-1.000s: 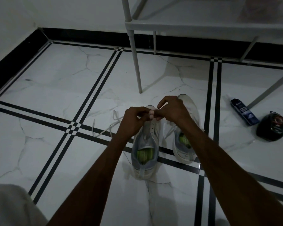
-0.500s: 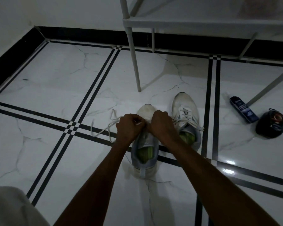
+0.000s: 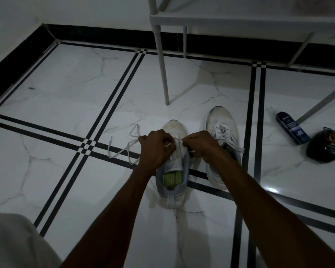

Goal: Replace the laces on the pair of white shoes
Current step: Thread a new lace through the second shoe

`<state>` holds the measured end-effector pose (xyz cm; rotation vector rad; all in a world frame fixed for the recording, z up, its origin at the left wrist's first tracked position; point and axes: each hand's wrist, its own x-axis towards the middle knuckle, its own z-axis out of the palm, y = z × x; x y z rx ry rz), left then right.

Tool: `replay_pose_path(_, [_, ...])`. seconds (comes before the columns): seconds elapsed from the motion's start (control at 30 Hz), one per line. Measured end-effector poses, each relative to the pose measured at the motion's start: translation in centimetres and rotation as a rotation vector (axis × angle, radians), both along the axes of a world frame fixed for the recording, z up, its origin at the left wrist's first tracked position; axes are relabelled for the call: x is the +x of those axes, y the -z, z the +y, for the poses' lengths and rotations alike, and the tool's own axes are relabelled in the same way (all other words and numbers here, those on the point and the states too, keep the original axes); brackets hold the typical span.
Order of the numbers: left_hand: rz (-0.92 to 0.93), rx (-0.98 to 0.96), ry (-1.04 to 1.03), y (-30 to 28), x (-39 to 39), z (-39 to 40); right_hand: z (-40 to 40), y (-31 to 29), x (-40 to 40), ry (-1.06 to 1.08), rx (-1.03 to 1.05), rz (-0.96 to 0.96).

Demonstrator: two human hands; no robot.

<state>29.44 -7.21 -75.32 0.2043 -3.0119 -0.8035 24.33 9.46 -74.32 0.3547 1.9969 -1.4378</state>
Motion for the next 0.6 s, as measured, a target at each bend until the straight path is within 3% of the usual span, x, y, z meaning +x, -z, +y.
replay_pose_path(0.37, [0.030, -0.129, 0.071, -0.47, 0.11, 0.19, -0.35, -0.30, -0.02, 0.044, -0.050, -0.040])
replay_pose_path(0.6, [0.082, -0.060, -0.044, 0.08, 0.21, 0.75, -0.57, -0.69, 0.21, 0.056, -0.093, -0.067])
